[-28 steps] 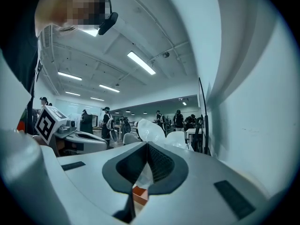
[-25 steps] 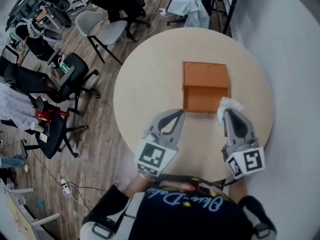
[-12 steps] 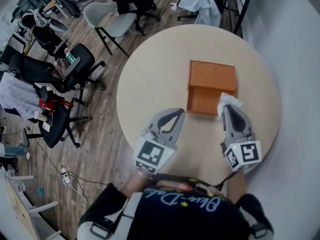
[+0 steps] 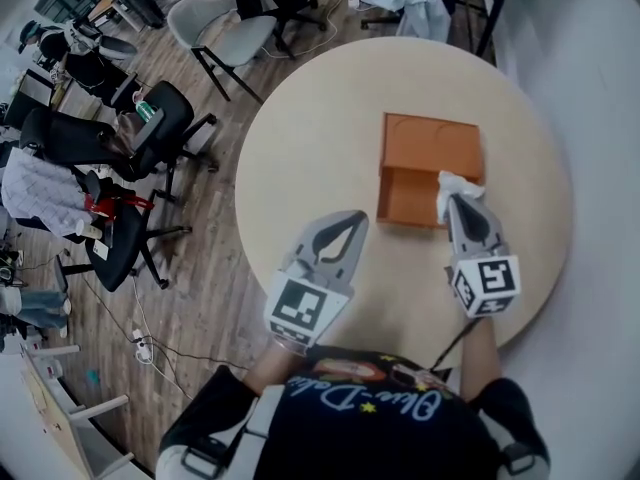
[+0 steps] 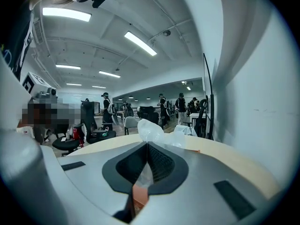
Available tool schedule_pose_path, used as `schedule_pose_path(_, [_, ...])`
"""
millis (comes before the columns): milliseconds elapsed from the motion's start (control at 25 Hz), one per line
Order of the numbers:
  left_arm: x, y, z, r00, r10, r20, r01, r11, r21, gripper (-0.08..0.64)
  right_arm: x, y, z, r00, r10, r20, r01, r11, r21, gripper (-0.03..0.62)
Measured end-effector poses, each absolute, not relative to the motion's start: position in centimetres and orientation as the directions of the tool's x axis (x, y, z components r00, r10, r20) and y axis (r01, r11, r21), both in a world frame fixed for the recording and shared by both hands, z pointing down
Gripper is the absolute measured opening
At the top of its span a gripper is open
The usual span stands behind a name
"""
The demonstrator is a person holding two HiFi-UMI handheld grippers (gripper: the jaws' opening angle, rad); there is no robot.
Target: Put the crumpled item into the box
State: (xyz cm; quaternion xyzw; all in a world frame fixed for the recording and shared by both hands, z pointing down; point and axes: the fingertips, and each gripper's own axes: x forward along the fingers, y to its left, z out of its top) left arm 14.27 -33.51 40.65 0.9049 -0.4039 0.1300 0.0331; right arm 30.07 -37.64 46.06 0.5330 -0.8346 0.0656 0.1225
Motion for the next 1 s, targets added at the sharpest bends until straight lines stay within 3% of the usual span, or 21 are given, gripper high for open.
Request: schedule_pose_path(1000, [13.8,-34.9,42.6,0.609,-0.731,0.309,-0.765,-0.644,-0.017,-0.008,27.8,-40.9,57.7,-0.430,-0.677,0.597,-0.832,0.554,0.029,-0.002])
